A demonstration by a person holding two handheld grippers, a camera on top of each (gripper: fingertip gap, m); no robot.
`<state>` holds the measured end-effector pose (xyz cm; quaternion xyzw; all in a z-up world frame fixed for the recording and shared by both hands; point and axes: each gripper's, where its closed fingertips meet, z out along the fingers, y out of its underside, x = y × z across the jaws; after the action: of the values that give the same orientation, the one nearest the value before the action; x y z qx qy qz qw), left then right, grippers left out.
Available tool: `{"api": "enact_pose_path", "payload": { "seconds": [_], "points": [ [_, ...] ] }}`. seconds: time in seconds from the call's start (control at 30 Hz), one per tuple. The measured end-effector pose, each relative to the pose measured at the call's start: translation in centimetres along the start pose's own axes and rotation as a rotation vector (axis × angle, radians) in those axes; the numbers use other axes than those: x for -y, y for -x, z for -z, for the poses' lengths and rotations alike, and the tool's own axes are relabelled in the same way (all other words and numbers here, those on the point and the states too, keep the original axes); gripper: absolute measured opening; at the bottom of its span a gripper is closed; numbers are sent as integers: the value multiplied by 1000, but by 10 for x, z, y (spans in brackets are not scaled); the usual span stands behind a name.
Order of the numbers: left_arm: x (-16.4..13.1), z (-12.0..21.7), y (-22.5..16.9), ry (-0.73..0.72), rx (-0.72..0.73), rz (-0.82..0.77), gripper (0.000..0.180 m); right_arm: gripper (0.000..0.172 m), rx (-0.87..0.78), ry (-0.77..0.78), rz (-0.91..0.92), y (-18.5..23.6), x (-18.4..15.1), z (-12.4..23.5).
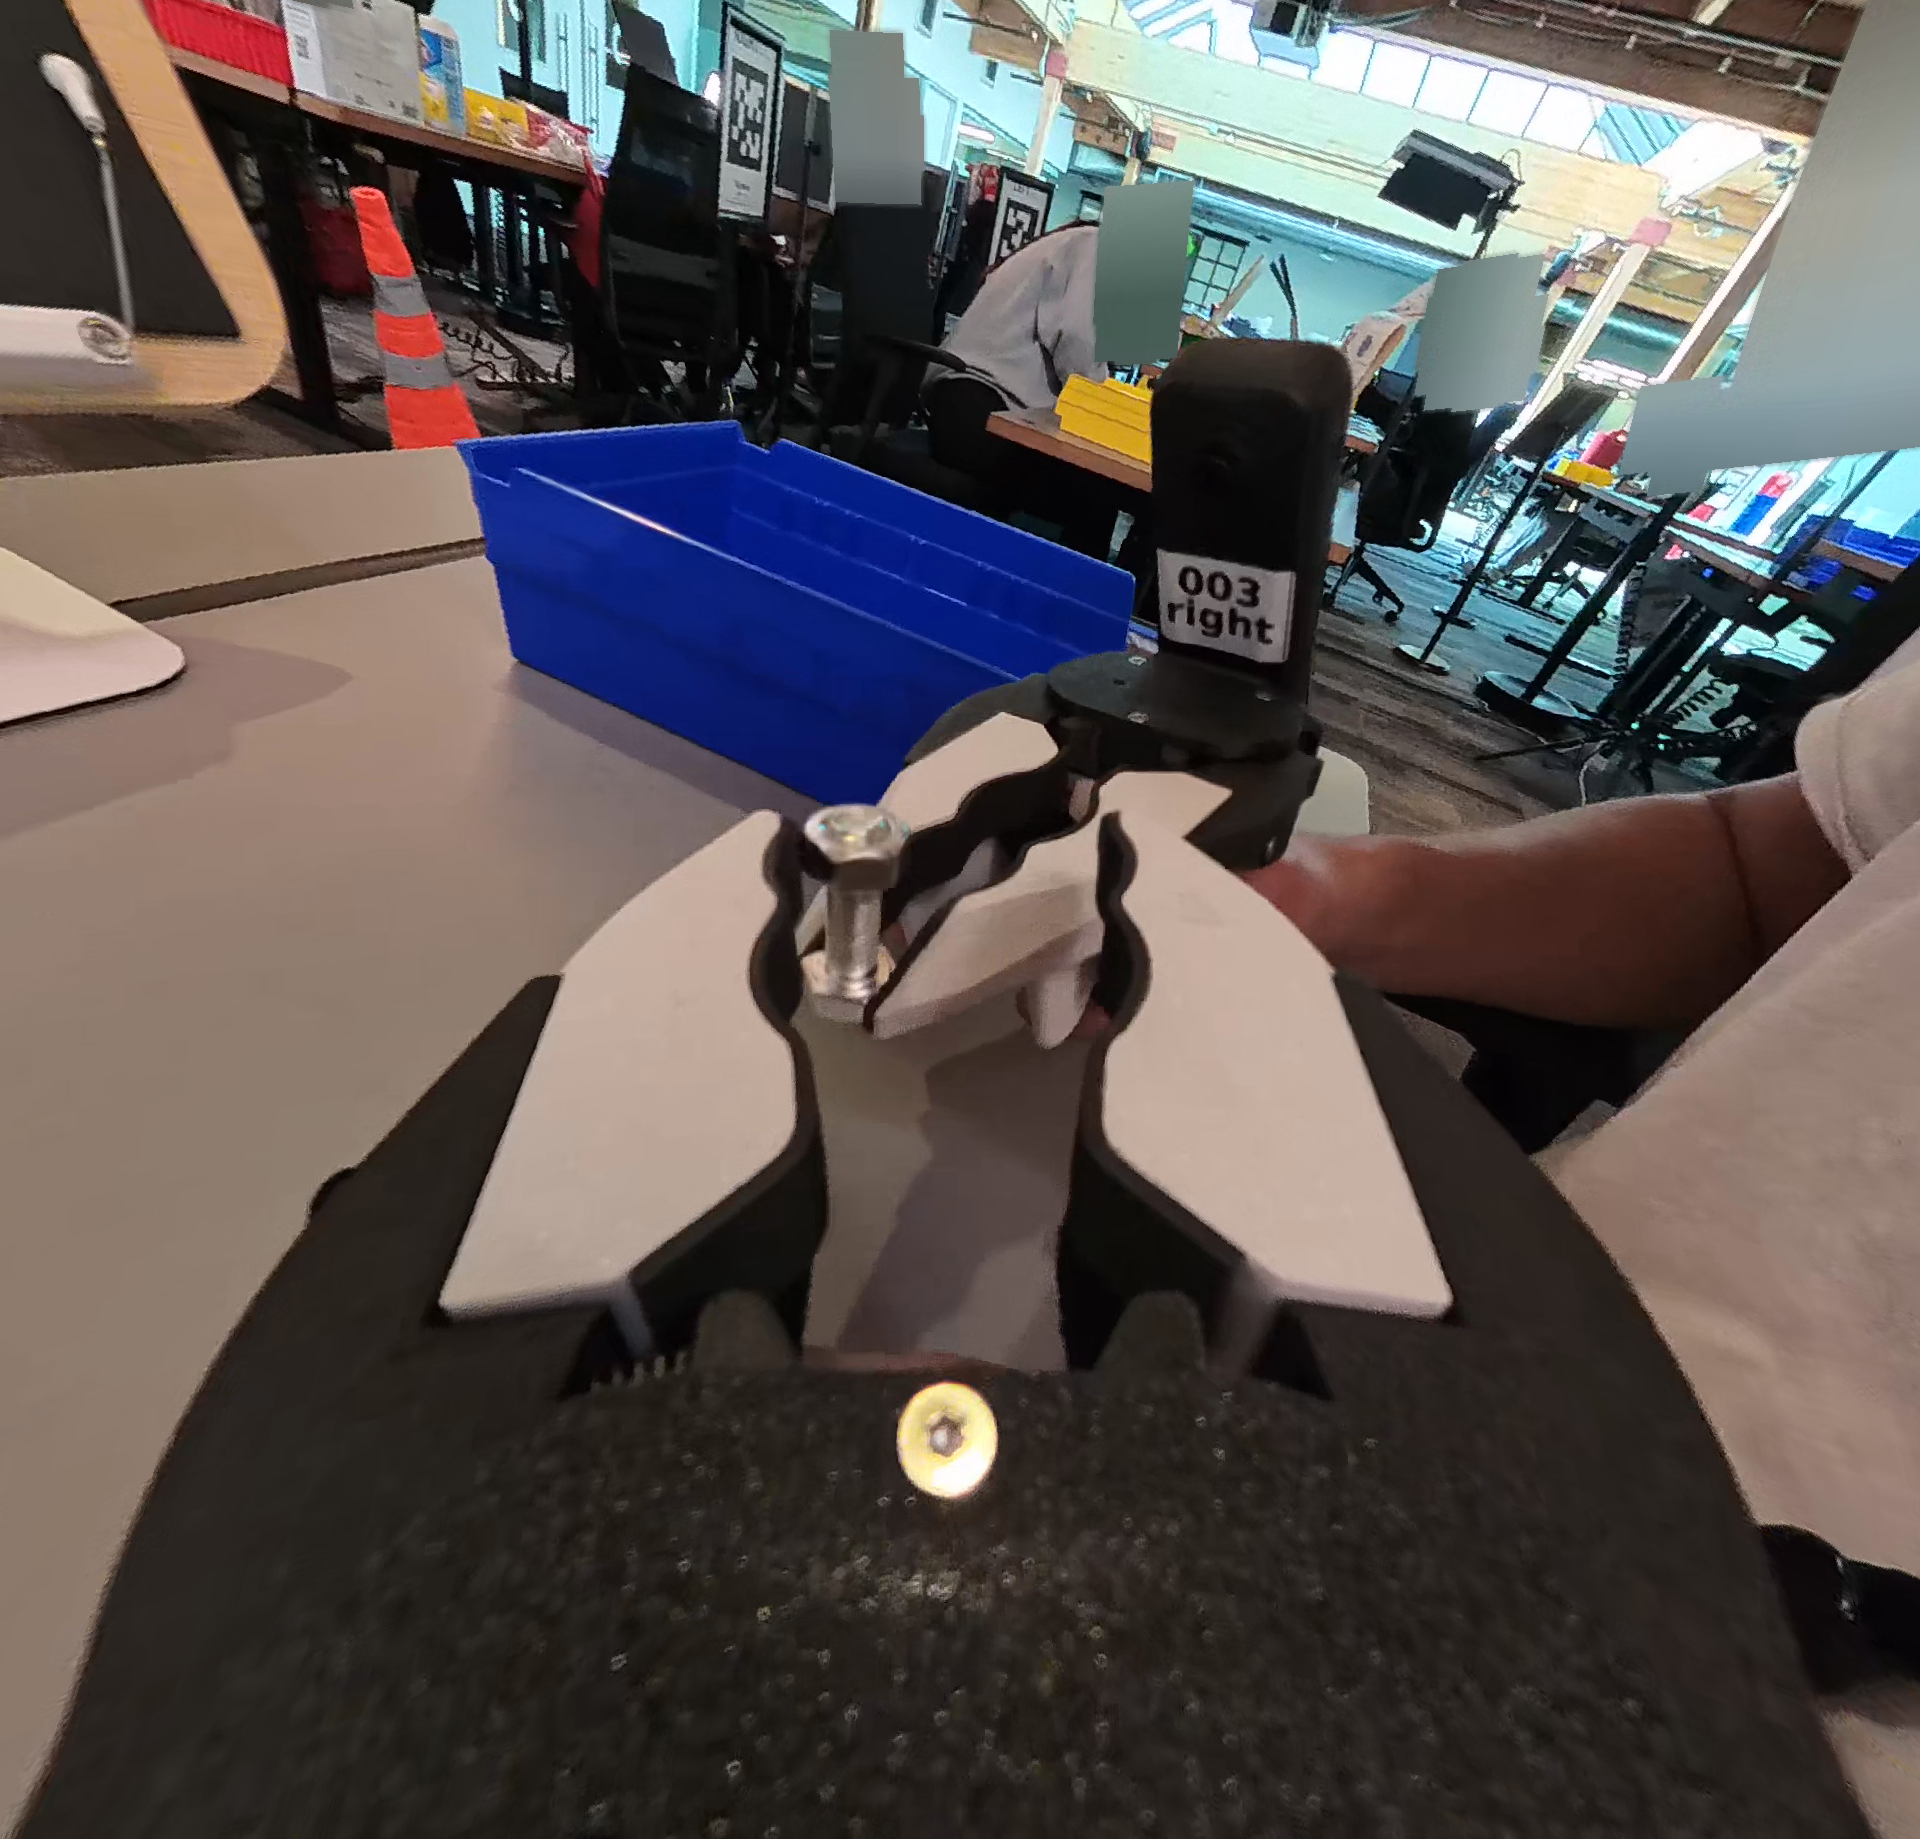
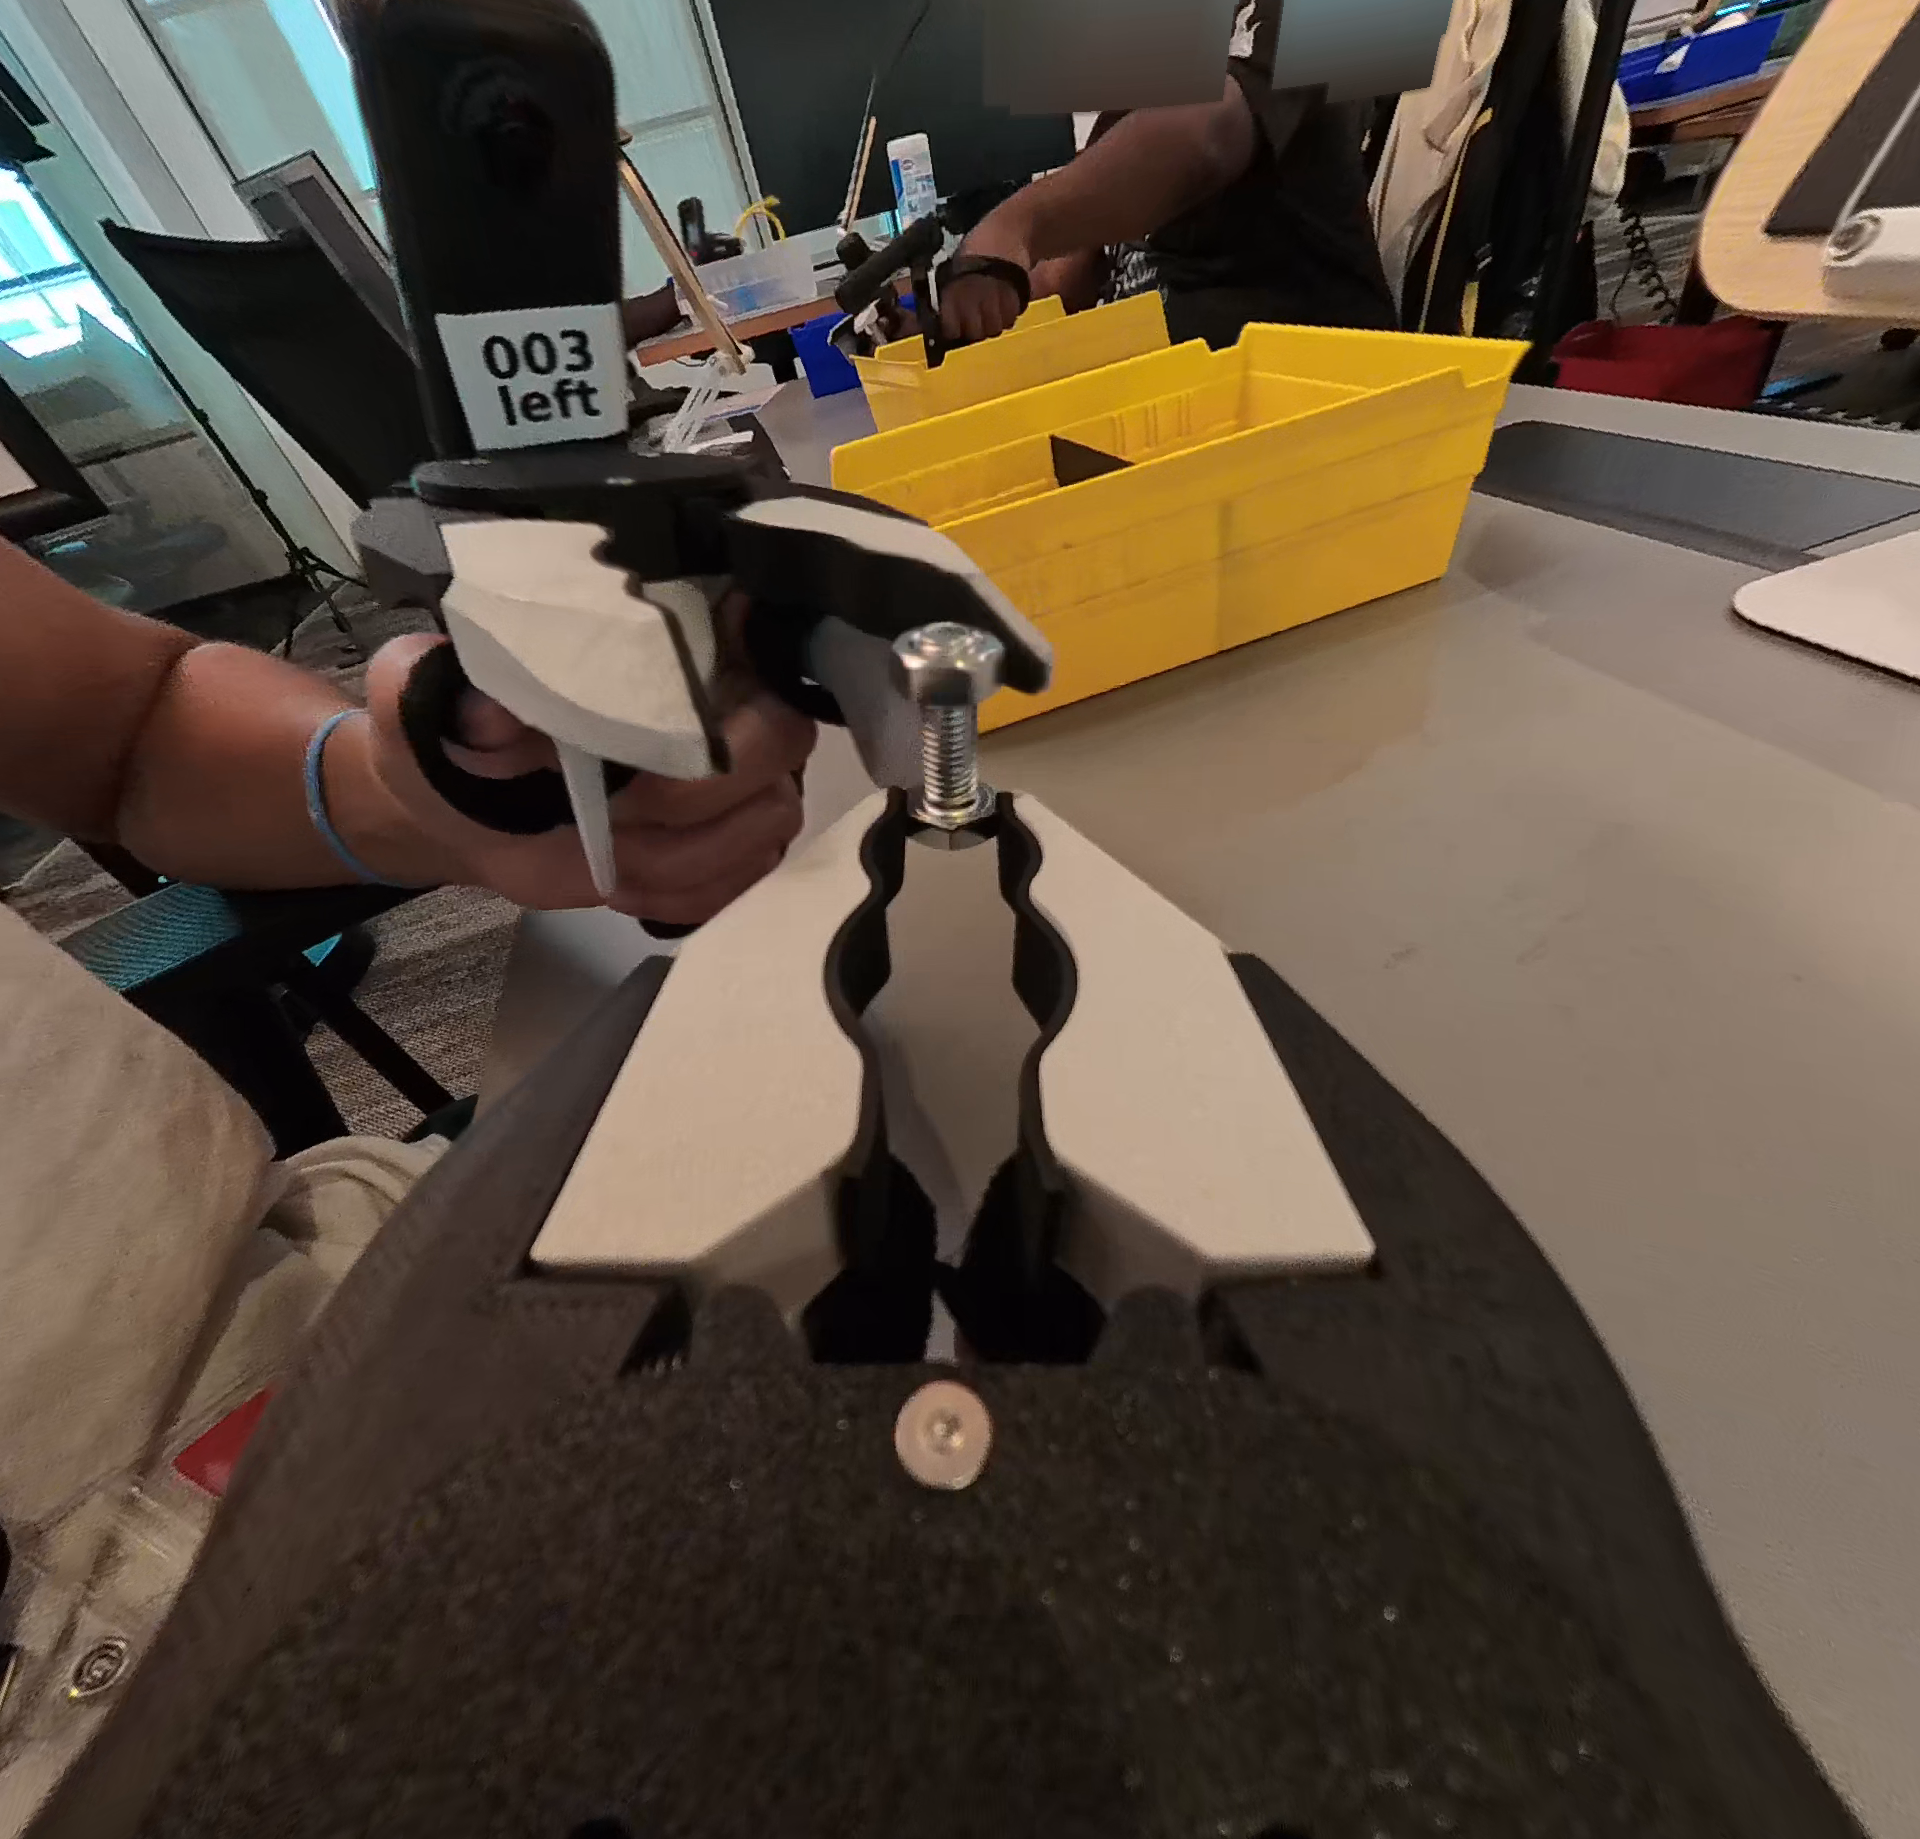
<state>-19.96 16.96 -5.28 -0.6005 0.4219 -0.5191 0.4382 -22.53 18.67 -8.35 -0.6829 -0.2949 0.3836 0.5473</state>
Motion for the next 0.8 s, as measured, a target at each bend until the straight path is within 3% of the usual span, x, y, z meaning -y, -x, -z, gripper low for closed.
{"api": "enact_pose_path", "payload": {
  "seconds": [0.3, 0.57, 0.8],
  "points": [
    [2, 6, 10, -5, 45, -15, 49, 17, -2, -2, -3, 0, 0, 0],
    [-6, -7, 1, 49, -12, -18, 53, 17, 24, 9, 12, 9, -2, -5],
    [-3, 4, 7, 7, 13, 28, 50, 17, -17, 12, -4, -5, -3, 0]
  ]
}}
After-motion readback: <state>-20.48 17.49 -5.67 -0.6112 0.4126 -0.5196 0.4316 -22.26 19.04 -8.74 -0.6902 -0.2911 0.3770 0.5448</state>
